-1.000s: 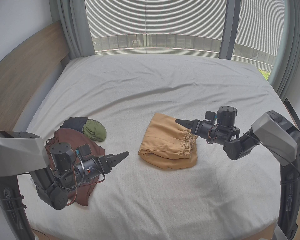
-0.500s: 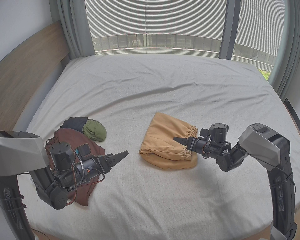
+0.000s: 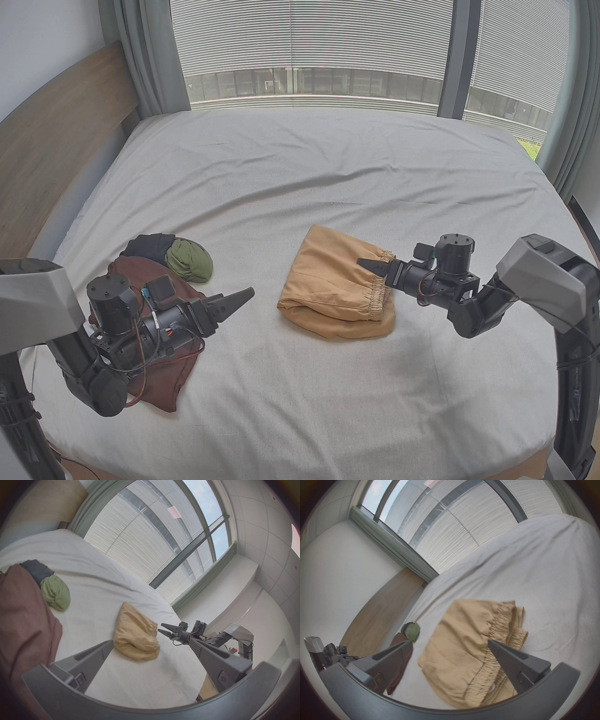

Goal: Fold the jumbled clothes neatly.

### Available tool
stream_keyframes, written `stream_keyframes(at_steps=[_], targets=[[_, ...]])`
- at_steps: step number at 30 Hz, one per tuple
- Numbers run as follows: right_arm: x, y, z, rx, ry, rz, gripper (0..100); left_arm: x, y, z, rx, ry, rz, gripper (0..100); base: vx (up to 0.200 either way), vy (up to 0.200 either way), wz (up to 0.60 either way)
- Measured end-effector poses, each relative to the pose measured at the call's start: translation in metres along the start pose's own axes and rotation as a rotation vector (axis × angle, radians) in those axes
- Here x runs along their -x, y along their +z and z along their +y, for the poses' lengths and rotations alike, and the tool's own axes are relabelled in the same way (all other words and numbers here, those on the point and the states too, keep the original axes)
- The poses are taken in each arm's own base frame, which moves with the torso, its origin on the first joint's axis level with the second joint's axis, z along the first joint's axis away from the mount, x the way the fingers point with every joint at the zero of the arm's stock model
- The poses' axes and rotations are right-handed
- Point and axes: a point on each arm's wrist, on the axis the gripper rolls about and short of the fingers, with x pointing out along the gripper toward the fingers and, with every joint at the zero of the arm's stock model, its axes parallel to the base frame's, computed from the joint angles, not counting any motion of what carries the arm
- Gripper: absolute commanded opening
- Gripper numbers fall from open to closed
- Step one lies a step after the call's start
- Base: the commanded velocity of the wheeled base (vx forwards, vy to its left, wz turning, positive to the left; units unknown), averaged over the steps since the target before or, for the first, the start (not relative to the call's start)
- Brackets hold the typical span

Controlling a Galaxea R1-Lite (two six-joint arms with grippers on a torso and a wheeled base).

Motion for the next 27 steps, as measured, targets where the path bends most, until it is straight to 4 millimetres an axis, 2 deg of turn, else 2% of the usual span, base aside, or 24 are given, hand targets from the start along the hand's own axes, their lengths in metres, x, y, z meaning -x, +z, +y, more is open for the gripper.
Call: stream_keyframes(at_steps=[3,6,10,15,21,27], targets=[[0.021,0.013,0.017,0.019,0.015,-0.026,100,0.007,0.012,-0.015,-0.016,-0.028,-0.03,100,0.0,0.0,0.0],[0.05,0.022,0.037,0.049,0.022,-0.037,100,0.019,0.025,-0.035,-0.035,-0.062,-0.06,100,0.0,0.0,0.0],[0.092,0.024,0.059,0.099,0.02,-0.035,100,0.039,0.037,-0.062,-0.064,-0.115,-0.096,100,0.0,0.0,0.0],[0.151,0.023,0.087,0.166,0.027,-0.049,100,0.074,0.048,-0.097,-0.109,-0.178,-0.131,100,0.0,0.0,0.0],[0.208,0.017,0.111,0.223,0.044,-0.083,100,0.117,0.045,-0.119,-0.196,-0.188,-0.129,100,0.0,0.0,0.0],[0.255,0.007,0.129,0.264,0.071,-0.126,100,0.157,0.033,-0.123,-0.271,-0.133,-0.095,100,0.0,0.0,0.0]])
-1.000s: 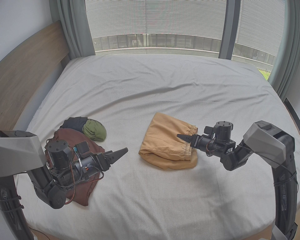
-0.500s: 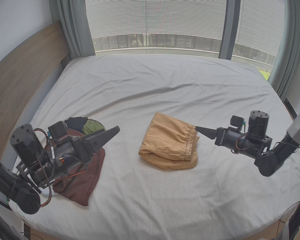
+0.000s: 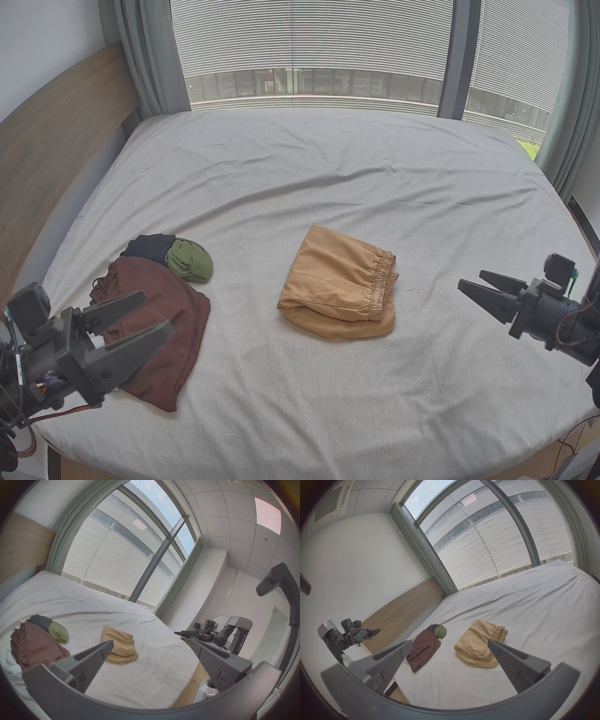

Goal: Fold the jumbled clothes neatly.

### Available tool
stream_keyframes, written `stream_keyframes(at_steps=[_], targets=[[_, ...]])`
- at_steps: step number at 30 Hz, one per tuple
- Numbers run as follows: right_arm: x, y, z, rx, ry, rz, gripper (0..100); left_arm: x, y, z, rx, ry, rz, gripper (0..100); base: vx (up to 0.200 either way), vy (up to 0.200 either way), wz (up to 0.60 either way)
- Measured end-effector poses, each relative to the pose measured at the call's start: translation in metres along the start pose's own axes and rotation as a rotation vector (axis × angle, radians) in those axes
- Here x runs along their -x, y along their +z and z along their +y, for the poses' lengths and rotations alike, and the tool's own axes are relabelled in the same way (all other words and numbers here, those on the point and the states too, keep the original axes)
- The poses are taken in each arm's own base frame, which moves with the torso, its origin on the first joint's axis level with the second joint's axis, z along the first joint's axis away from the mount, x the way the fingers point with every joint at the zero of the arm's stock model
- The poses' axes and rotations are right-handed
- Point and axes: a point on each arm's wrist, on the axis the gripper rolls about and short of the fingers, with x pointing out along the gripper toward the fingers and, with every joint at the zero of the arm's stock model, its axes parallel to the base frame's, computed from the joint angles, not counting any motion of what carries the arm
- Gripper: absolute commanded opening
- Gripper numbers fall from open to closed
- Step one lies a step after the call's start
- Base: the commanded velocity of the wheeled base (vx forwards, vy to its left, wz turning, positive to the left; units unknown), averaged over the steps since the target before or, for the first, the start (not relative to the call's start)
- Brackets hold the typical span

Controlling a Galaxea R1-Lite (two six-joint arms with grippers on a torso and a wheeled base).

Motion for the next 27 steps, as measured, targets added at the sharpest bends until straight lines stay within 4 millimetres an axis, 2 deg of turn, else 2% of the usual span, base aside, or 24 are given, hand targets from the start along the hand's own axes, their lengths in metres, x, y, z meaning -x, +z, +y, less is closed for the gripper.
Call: stream_keyframes(at_steps=[10,11,17,23,27], targets=[[0.054,-0.003,0.023,0.049,0.028,-0.088,100,0.044,-0.009,-0.015,-0.044,0.045,0.031,100,0.0,0.0,0.0],[0.065,-0.003,0.027,0.056,0.028,-0.105,100,0.051,-0.01,-0.018,-0.047,0.046,0.031,100,0.0,0.0,0.0],[0.094,-0.007,0.035,0.075,0.01,-0.154,100,0.068,-0.013,-0.026,-0.057,0.045,0.018,100,0.0,0.0,0.0],[0.132,-0.021,0.045,0.089,-0.038,-0.193,100,0.087,-0.018,-0.034,-0.066,0.056,-0.002,100,0.0,0.0,0.0],[0.151,-0.033,0.05,0.096,-0.072,-0.207,100,0.096,-0.023,-0.037,-0.068,0.062,-0.007,100,0.0,0.0,0.0]])
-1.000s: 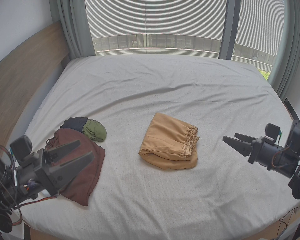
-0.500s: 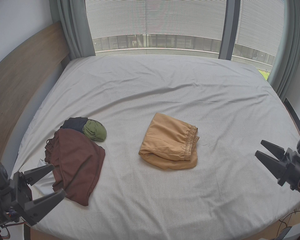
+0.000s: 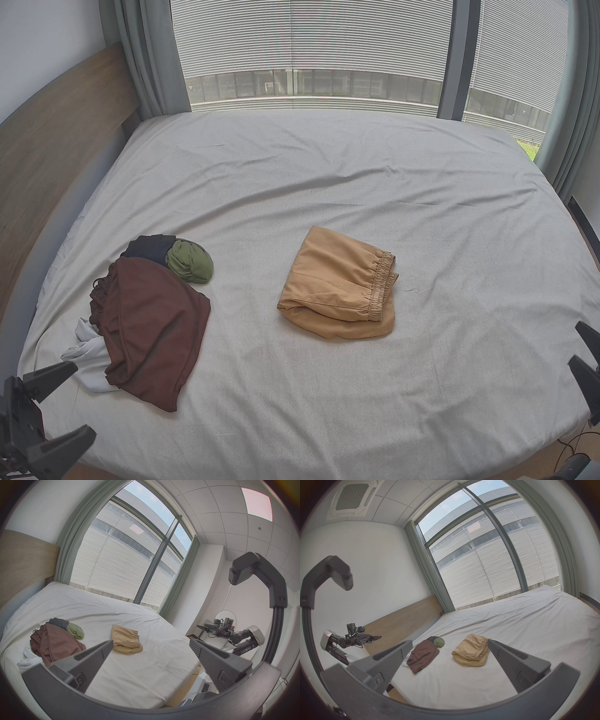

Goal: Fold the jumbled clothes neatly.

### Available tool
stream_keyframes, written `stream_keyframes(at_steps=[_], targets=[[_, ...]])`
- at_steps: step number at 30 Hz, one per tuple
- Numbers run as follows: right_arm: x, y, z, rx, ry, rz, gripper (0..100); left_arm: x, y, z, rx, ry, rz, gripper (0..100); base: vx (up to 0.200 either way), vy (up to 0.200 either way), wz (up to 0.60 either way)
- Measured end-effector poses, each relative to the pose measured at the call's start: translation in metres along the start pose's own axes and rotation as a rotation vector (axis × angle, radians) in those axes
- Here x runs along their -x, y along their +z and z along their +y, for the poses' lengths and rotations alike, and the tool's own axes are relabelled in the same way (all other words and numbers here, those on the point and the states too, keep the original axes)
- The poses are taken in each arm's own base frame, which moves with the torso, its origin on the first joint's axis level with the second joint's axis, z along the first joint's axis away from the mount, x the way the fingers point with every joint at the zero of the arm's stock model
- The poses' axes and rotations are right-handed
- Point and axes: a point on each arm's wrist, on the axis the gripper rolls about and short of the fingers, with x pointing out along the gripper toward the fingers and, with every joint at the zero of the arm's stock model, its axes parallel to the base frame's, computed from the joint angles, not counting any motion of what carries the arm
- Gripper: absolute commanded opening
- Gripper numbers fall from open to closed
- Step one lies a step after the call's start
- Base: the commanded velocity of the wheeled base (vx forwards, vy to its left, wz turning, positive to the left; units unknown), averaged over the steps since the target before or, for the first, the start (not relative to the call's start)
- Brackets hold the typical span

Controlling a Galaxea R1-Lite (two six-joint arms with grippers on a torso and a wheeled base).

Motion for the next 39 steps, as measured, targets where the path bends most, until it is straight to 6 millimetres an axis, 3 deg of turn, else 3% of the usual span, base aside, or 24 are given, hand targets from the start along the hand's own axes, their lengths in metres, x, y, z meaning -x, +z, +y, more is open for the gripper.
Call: stream_keyframes(at_steps=[6,13,23,32,39], targets=[[0.032,-0.023,0.007,0.016,-0.053,-0.02,100,0.018,-0.015,-0.004,0.005,0.023,0.006,100,0.0,0.0,0.0],[0.055,-0.054,0.009,0.036,-0.154,0.004,100,0.032,-0.028,-0.006,0.0,0.044,-0.014,100,0.0,0.0,0.0],[0.066,-0.064,0.003,0.128,-0.569,-0.075,100,0.047,-0.052,-0.008,-0.02,0.169,-0.065,100,0.0,0.0,0.0],[0.068,-0.07,0.001,0.232,-0.619,0.002,100,0.052,-0.074,0.0,-0.031,0.463,-0.077,100,0.0,0.0,0.0],[0.068,-0.072,0.001,0.25,-0.607,0.025,100,0.053,-0.079,-0.003,-0.142,0.541,-0.089,100,0.0,0.0,0.0]])
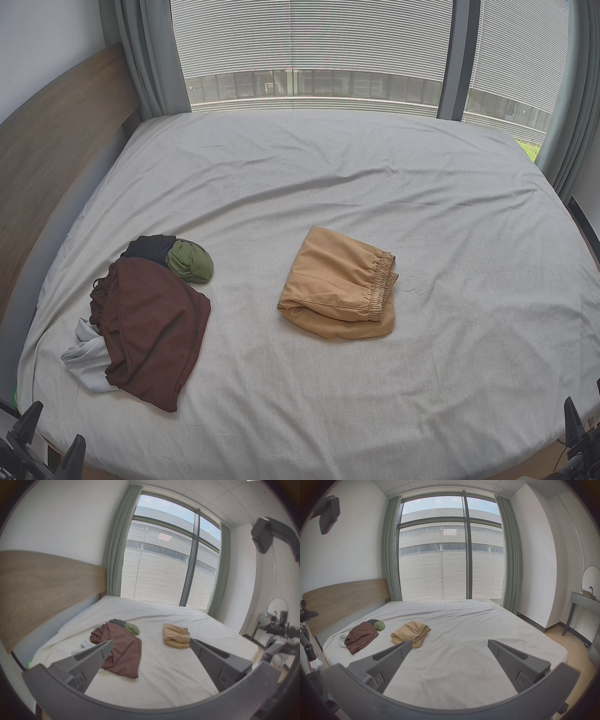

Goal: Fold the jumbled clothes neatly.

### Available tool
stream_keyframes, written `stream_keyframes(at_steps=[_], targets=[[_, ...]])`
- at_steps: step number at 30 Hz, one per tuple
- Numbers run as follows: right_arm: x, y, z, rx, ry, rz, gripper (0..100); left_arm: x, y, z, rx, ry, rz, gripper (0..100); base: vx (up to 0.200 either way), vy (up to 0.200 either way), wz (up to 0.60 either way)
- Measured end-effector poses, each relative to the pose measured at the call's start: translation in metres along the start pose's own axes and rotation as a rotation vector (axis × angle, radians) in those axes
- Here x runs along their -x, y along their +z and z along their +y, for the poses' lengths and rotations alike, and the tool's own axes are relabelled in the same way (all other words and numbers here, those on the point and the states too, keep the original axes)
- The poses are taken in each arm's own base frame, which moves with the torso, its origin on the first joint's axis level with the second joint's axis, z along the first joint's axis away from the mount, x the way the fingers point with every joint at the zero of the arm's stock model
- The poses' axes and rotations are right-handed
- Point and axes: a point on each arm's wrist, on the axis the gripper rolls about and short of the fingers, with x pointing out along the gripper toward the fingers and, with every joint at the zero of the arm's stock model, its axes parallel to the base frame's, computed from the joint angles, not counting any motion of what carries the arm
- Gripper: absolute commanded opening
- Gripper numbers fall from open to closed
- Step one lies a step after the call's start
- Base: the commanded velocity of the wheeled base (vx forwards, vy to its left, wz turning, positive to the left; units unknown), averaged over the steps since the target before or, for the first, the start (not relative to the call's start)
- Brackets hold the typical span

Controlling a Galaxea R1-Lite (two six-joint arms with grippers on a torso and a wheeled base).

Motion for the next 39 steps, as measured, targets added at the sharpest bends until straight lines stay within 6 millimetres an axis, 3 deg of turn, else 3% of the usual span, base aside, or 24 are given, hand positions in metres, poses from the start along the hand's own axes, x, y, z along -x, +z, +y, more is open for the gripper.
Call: stream_keyframes(at_steps=[9,39], targets=[[0.0,-0.0001,0.0001,0.005,0.005,0.002,100,0.004,-0.0098,0.0045,-0.118,0.23,0.032,100,0.0,0.0,0.0],[-0.0001,-0.0001,0.0008,0.025,0.036,0.003,100,0.0044,-0.0077,0.0042,-0.14,0.233,0.009,100,0.0,0.0,0.0]])
